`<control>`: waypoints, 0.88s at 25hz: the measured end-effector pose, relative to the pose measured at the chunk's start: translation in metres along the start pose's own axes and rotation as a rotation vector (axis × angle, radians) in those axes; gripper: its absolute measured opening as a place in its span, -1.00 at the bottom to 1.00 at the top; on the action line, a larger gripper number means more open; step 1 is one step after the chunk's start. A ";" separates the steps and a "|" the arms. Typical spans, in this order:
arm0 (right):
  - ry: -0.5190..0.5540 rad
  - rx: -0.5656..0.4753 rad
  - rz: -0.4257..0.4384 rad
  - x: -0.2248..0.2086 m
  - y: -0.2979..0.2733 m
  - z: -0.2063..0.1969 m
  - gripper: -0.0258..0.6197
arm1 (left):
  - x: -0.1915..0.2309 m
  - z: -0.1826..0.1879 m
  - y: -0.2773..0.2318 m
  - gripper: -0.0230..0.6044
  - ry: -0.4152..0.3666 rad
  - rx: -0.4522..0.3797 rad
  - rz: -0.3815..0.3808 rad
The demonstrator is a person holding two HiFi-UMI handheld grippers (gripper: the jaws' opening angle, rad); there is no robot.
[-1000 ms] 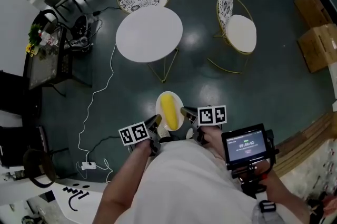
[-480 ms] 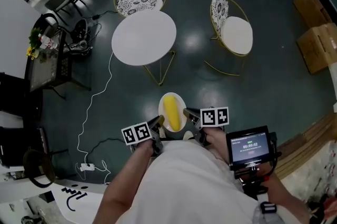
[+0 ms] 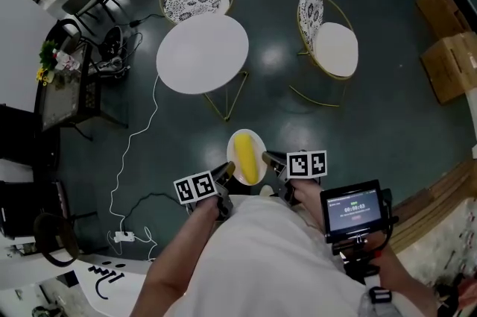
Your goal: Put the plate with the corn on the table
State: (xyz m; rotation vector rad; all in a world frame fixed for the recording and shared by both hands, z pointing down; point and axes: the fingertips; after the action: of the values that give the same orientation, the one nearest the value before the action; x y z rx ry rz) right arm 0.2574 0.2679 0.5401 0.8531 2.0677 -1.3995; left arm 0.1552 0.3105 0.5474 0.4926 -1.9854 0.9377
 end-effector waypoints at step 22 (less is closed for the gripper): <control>0.005 0.020 -0.036 0.024 -0.097 0.109 -0.83 | 0.053 0.136 -0.033 -0.80 0.027 0.035 -0.031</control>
State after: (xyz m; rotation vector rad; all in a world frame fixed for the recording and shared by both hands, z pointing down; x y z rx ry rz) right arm 0.1763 0.1446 0.5463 0.8325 2.0862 -1.4404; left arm 0.0741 0.1850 0.5591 0.5265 -1.9340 0.9563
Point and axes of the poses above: the fingertips, and each gripper's own axes: y backward along the fingers, x to its left, z out of its top, and after that the axes turned 11 degrees about -z, right-handed
